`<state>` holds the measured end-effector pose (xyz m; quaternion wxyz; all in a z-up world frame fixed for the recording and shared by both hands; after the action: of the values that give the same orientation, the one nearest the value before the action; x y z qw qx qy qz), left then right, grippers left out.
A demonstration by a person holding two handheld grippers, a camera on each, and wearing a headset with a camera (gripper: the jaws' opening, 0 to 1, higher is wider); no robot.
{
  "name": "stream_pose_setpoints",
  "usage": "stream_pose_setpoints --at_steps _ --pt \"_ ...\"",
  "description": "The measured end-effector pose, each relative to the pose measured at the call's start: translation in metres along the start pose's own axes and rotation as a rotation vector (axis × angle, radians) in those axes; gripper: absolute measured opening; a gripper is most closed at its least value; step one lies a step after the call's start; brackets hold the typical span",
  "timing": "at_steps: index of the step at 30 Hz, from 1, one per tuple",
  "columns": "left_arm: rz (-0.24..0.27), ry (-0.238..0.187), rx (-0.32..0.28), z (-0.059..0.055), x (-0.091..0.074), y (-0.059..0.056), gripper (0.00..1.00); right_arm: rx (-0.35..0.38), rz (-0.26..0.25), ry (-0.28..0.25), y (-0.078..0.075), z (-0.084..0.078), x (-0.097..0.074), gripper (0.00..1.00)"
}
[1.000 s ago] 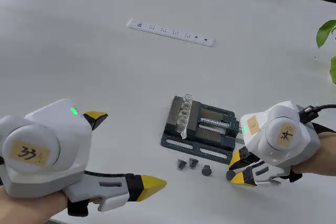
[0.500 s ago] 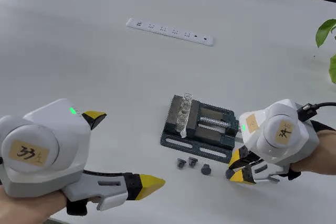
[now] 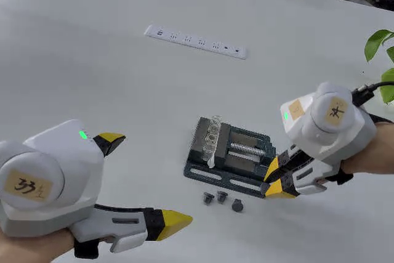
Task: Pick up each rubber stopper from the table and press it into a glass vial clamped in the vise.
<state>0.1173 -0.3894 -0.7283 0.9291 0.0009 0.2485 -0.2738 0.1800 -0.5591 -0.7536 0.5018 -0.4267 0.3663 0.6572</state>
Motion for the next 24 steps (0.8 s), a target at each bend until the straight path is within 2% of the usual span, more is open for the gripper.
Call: stream_pose_setpoints --at_steps 6,11,20,24 --pt "-0.011 0.000 0.009 0.001 0.001 0.001 0.98 -0.032 -0.002 0.006 -0.018 0.016 -0.020 0.06" --pt "-0.018 0.001 0.012 0.000 0.003 0.001 0.98 -0.064 -0.006 0.023 -0.037 0.028 -0.027 0.06" --pt "-0.027 0.000 0.003 0.001 0.006 -0.002 0.98 -0.125 0.000 0.045 -0.059 0.051 -0.032 0.06" --pt "-0.033 0.001 0.001 0.000 0.009 -0.002 0.97 -0.139 0.000 0.052 -0.075 0.058 -0.030 0.06"
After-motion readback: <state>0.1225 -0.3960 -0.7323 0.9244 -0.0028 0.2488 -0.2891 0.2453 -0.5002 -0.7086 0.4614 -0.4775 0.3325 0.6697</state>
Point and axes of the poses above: the centre of the closed fingertips' face, and the gripper's own axes: x roughly forward along the fingers, y roughly to its left, z roughly out of its top, the point moved 2 cm from there along -x, roughly backward along the fingers, and after that the axes turned 5 degrees about -x, right-handed, at the moved point
